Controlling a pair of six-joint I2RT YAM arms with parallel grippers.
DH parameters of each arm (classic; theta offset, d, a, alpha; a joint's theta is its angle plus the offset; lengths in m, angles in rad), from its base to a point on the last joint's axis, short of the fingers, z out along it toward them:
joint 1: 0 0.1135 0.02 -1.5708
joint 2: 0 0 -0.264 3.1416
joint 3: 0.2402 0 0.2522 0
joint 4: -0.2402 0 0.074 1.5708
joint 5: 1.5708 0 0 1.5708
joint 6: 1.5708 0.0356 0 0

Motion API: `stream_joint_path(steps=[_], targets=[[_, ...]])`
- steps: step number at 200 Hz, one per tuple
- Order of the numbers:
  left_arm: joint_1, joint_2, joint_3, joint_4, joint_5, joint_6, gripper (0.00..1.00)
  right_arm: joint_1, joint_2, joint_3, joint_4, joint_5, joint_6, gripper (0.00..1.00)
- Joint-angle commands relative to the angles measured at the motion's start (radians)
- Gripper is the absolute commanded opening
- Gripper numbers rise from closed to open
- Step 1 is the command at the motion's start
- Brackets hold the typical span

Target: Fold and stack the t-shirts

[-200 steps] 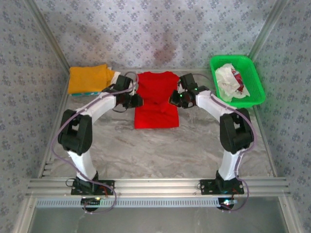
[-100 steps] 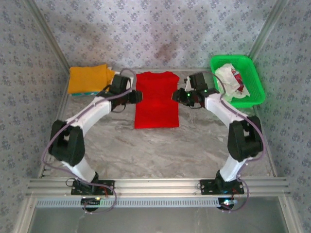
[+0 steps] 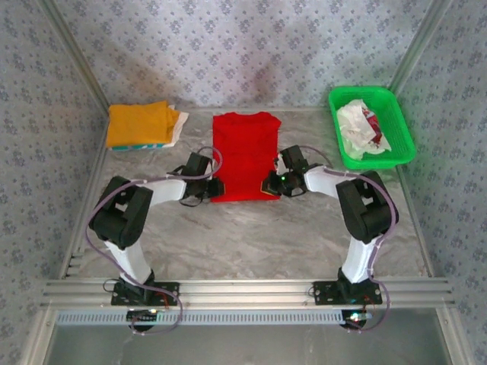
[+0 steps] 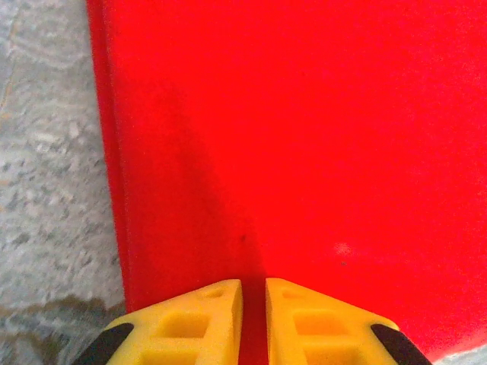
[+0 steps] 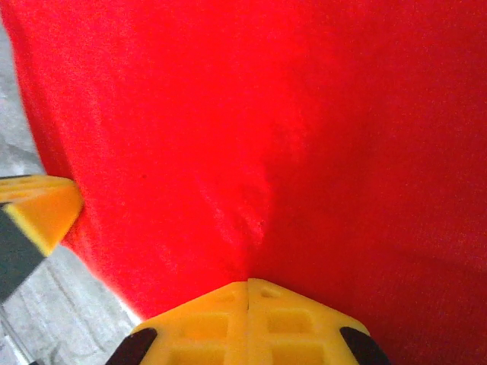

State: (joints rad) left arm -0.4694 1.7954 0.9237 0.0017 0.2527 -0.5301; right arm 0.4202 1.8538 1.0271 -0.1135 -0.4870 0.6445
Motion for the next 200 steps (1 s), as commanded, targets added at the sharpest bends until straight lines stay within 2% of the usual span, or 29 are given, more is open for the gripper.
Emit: stream_joint_path(steps=[1,38,63,156,200], targets=[[-0.005,0.071,-0.021,0.043,0.03,-0.042,0.16,-0.013,0.043,-0.024,0.035,-0.014,0.011,0.0],[-0.011,0.072,-0.098,0.056,0.04,-0.1,0.16,-0.021,0.058,-0.114,0.055,-0.02,0.04,0.0],[-0.033,0.048,-0.105,-0.029,0.028,-0.102,0.14,-0.011,0.036,-0.17,0.06,-0.023,0.069,0.0],[-0.185,-0.18,-0.307,-0.094,-0.07,-0.265,0.13,0.076,-0.177,-0.382,0.002,0.02,0.116,0.0],[-0.19,-0.334,-0.304,-0.173,-0.134,-0.267,0.17,0.11,-0.31,-0.372,-0.072,0.045,0.121,0.0]])
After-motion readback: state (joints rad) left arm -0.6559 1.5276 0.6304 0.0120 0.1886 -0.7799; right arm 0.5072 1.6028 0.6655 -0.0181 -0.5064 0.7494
